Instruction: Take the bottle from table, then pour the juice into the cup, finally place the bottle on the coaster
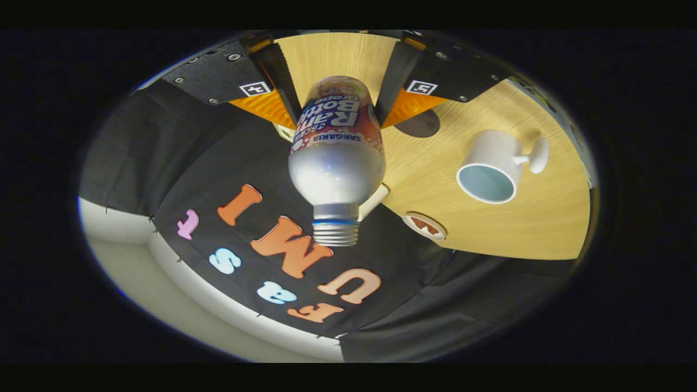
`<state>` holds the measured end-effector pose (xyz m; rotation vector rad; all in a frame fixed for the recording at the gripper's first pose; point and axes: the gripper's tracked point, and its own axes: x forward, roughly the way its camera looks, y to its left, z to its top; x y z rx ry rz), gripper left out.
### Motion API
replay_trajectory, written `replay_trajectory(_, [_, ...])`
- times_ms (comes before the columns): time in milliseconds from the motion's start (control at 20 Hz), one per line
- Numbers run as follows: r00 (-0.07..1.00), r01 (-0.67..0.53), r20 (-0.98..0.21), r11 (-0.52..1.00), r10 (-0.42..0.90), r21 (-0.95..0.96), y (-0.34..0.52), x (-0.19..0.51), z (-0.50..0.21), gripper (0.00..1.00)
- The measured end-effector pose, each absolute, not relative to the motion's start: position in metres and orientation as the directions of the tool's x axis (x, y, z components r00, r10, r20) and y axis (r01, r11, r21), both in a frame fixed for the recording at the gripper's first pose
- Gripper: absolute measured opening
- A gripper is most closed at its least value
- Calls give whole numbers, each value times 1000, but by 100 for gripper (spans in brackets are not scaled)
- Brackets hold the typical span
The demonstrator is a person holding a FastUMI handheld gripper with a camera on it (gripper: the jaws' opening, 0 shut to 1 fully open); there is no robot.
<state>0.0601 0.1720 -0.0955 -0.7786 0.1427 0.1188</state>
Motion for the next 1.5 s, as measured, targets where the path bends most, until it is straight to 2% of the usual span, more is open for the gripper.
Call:
replay_trajectory(750, [990,-143,-135,280,48,-949,208,75,-112,74])
replay_trajectory(1500, [994,-96,-94,35,64,-995,211,80,-107,74])
